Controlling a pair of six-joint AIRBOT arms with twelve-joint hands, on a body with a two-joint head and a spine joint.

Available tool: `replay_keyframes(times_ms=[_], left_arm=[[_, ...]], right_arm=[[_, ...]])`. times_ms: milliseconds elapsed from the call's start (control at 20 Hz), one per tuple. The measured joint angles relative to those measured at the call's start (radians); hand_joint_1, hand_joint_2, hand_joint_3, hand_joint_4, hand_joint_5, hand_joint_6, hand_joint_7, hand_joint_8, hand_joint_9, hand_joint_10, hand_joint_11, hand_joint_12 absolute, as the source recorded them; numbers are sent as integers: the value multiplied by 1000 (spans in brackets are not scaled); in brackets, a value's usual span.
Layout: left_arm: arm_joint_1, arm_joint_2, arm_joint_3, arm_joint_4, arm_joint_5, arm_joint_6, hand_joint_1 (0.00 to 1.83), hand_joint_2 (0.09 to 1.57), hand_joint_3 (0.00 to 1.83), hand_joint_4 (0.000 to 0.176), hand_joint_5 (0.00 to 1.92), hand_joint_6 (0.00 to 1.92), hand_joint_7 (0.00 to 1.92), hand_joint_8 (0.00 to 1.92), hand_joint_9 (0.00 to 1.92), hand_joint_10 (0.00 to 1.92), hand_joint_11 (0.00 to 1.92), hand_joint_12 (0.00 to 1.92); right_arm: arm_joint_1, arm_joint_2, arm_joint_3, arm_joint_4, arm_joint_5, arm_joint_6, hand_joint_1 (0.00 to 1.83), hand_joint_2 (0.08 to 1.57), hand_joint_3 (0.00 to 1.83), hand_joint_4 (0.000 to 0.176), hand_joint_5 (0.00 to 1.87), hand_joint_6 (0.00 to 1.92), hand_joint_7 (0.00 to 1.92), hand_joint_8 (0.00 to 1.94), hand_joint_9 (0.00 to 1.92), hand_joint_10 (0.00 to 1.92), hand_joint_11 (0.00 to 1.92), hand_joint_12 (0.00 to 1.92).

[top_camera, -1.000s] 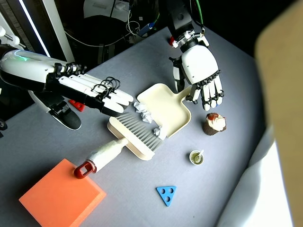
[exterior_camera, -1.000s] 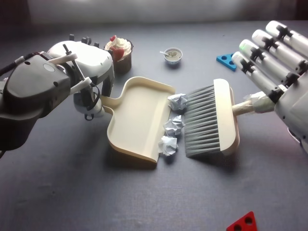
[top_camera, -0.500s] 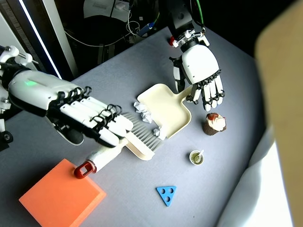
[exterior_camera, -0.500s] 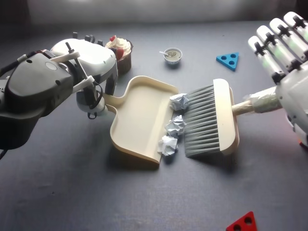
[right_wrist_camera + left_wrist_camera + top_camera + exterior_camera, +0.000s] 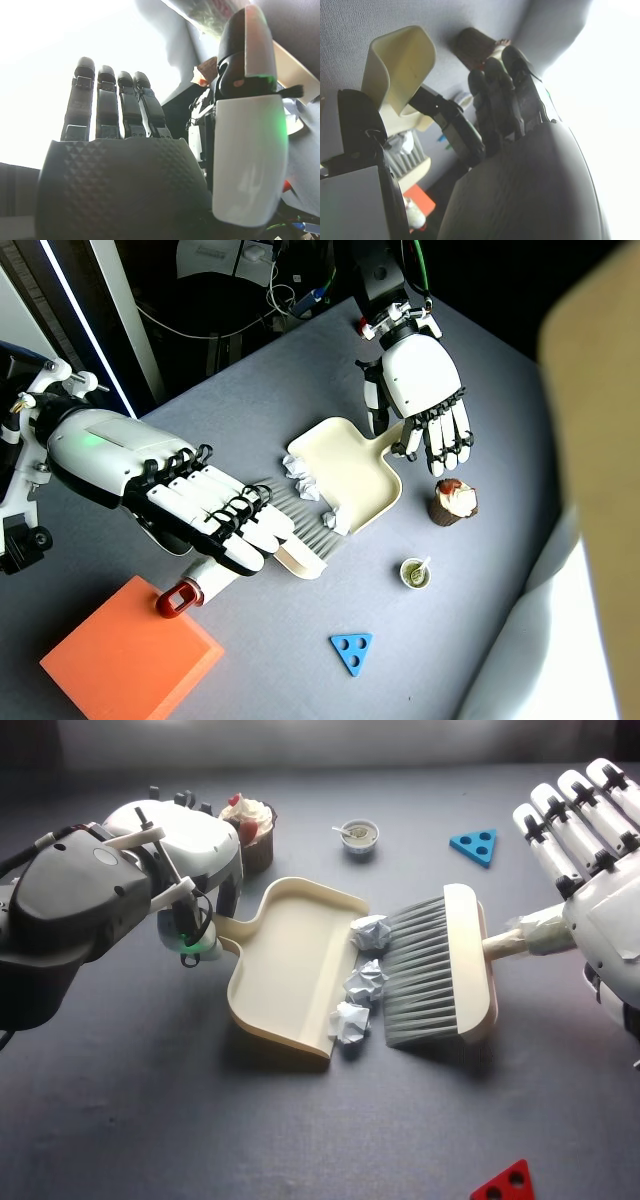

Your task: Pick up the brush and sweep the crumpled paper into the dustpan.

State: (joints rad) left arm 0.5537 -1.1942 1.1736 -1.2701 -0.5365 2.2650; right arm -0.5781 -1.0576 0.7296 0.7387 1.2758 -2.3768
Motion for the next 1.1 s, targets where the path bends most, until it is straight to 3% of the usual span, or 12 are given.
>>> replay_keyframes(times_ms=[150,200,350,550,1100], left_arm=[[0,0,-3,5,1,0,1162,1049,2,0,1135,715,408,4,341,3,137,368],[0,0,-3,5,2,0,1157,1051,0,0,1133,720,436,6,382,8,234,425],[0,0,-10,5,3,0,1169,1032,0,0,1183,632,431,0,359,0,168,435],[0,0,-9,5,3,0,1152,1050,1,0,1135,718,421,1,339,0,108,406],[0,0,-5,5,3,-1,1149,1049,1,0,1136,715,431,1,351,0,100,414]], right_arm=[[-21,-6,13,6,4,-8,1056,929,0,0,72,4,21,5,63,3,146,9],[-26,-11,20,14,2,-9,1071,929,0,0,90,9,30,6,77,7,156,13],[-26,-25,53,32,7,-11,1086,915,0,0,76,2,22,4,79,5,145,7],[-38,-79,110,41,3,-11,1070,915,0,0,58,0,0,0,59,1,128,5],[-38,-179,220,43,3,-12,1084,934,7,0,52,0,0,0,44,0,111,2]])
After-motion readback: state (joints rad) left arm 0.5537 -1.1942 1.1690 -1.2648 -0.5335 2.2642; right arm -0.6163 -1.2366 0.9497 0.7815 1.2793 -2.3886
